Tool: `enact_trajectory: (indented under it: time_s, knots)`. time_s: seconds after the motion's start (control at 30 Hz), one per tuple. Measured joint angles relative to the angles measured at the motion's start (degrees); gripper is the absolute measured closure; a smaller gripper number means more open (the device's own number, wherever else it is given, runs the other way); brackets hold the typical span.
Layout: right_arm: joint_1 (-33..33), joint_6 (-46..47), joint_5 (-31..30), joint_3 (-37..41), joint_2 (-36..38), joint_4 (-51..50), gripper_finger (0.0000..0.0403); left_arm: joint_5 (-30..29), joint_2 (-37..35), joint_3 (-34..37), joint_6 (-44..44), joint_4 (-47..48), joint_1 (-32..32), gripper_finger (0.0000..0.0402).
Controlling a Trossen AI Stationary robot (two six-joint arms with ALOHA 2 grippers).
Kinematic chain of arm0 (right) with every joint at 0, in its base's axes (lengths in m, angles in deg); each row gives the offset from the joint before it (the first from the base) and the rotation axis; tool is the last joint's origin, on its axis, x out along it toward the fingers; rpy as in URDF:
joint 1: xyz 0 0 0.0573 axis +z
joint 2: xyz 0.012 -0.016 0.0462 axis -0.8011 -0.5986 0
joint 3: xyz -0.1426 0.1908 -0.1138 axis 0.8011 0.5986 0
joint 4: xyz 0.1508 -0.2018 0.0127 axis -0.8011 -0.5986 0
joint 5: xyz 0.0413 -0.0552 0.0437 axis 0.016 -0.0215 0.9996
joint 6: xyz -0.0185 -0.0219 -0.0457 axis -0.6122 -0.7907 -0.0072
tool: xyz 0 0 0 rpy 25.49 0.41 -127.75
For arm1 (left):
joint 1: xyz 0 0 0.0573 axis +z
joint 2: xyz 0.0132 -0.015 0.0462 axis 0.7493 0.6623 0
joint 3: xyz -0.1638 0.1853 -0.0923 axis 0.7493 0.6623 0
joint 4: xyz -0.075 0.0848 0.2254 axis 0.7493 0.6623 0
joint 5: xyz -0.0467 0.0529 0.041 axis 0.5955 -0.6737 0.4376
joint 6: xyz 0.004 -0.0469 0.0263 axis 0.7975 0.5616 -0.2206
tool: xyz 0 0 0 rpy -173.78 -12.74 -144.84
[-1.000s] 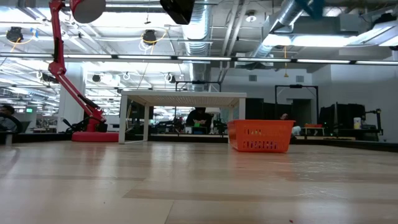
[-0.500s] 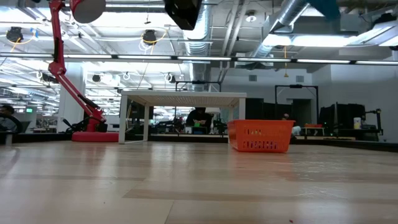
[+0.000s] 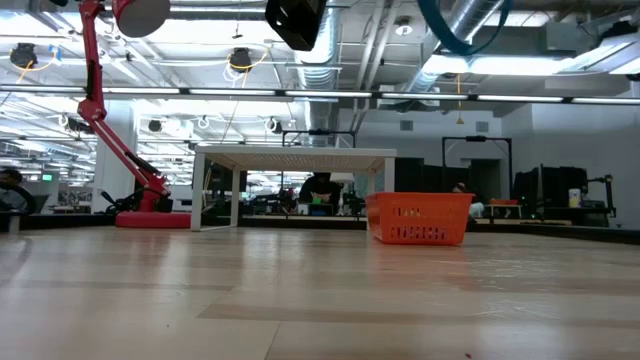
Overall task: Pick & Place Office Desk Supplies
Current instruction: Put the blue rubber band into the blue bin
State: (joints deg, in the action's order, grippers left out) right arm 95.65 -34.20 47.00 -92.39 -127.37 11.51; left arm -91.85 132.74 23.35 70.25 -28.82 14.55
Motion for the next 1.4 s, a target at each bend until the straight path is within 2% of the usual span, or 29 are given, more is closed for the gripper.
enact_trajectory:
  time_s: [0.27, 0.4, 0.63, 0.87, 0.97, 1.1, 1.27, 1.33, 1.4]
  knots:
    - [0.00, 0.92, 0.35, 0.00, 0.00, -0.46, 0.0399, -0.04, -0.04, 0.00, 0.00, 0.85, 0.00, 0.0400]
    - [0.29, 1.06, 0.42, 0.00, 0.00, -0.93, 0.0377, -0.11, -0.04, -0.04, 0.02, 1.67, 0.00, 0.0400]
    - [0.31, 1.20, 0.22, -0.02, 0.02, -0.94, 0.0337, -0.25, -0.25, -0.02, 2.84, 8.32, 0.00, 0.0400]
    - [0.32, 1.22, -0.51, -0.03, 0.02, -1.45, 0.0331, -0.94, -3.73, -0.02, 13.02, 25.77, -0.36, 0.0401]
    - [0.31, 1.25, -1.38, -0.02, 0.02, -2.02, 0.0331, -6.35, -6.45, 0.02, 17.96, 35.75, -1.76, 0.0401]
    - [0.31, 2.13, -1.51, -0.02, 0.02, -2.21, 0.0331, -15.58, -11.95, 0.04, 28.74, 51.82, -5.14, 0.0401]
    - [0.31, 2.47, -1.51, -0.02, 0.02, -2.47, 0.0330, -26.67, -19.76, 0.00, 42.74, 65.43, -10.76, 0.0401]
    - [0.21, 2.74, -1.51, -0.02, 0.02, -2.63, 0.0330, -28.54, -22.36, 0.00, 49.52, 71.77, -12.75, 0.0401]
    - [0.20, 3.03, -1.51, -0.03, 0.02, -2.69, 0.0330, -27.50, -24.68, 0.00, 54.69, 77.46, -14.18, 0.0401]
